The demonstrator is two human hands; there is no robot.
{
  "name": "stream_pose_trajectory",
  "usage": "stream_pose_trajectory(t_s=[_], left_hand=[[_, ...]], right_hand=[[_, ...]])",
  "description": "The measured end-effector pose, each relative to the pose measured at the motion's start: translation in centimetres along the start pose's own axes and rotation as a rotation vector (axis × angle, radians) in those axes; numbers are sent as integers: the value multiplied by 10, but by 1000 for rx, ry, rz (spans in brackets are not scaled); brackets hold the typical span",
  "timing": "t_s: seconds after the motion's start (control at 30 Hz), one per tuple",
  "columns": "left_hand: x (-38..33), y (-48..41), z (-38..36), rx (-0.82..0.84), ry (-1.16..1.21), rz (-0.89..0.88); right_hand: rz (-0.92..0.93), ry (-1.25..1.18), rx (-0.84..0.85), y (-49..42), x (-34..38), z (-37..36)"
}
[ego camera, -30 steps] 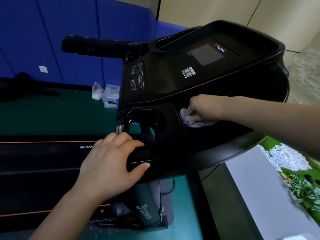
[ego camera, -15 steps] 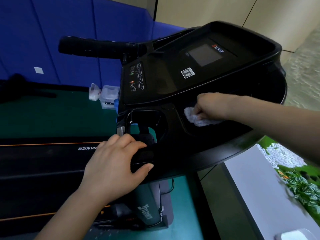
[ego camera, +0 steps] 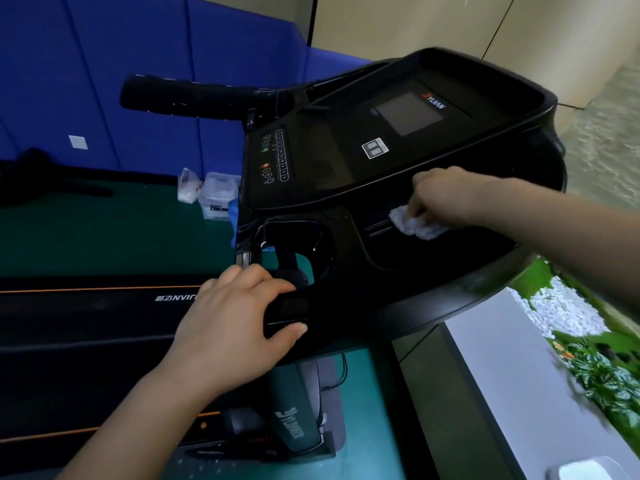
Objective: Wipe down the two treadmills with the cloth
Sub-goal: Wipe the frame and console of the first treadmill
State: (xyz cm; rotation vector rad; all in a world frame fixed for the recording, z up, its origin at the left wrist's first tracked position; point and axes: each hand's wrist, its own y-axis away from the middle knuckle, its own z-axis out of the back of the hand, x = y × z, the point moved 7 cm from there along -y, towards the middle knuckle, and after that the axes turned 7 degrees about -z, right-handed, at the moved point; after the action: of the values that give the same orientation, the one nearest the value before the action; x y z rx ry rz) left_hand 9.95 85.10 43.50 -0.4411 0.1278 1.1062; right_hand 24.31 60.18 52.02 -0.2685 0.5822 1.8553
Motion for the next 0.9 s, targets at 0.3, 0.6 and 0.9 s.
stream_pose_trajectory(t_s=[0.3, 0.6, 0.9], left_hand=[[-35, -31, -2, -75, 0, 30], [-43, -42, -16, -103, -5, -23], [-41, -44, -14, -117, 15, -29]], right_hand=[[-87, -288, -205, 39, -103, 50], [46, -264, -64, 26, -77, 12], [74, -180, 57, 25, -77, 14]])
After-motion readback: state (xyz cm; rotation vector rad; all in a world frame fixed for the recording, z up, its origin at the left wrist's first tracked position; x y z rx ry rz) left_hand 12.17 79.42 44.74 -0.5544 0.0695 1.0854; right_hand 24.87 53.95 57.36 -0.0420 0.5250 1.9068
